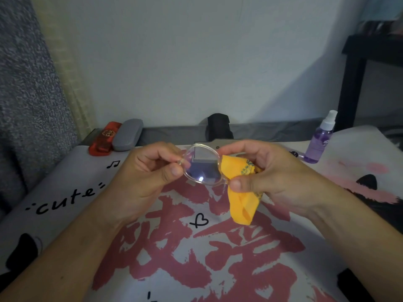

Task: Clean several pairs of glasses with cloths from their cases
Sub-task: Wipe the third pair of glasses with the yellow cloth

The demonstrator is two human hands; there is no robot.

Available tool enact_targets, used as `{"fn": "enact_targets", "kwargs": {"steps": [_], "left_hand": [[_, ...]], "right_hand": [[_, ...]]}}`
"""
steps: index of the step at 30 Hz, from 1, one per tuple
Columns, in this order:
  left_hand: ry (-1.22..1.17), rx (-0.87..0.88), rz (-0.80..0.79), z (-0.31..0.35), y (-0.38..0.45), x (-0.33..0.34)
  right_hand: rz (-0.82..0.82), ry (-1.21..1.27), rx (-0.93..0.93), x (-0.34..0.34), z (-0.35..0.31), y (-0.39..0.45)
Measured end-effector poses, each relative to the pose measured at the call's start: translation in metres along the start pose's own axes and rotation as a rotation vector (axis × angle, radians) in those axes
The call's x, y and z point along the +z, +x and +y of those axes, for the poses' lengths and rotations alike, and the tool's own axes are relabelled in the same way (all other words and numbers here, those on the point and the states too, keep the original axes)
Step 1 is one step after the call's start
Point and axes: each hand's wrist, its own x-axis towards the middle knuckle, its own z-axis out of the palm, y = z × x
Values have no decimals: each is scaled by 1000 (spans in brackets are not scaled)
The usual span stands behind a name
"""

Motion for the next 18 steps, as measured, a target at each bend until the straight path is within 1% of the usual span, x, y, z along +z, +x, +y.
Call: {"fn": "enact_targets", "kwargs": {"steps": [4,8,11,14,18], "left_hand": [[82,-13,-11,1,-1,-1],[84,-7,-82,3,-1,0],[88,7,-139,3,0,2],[85,3,-171,2,-1,5],[83,-10,-167,-1,1,10]], "right_hand": [[30,53,7,-5,1,2],[199,242,-21,-4,1,8],[314,285,-44,-1,4,12],[376,330,-75,-2,6,12],[505,388,-94,2,8,15]]}}
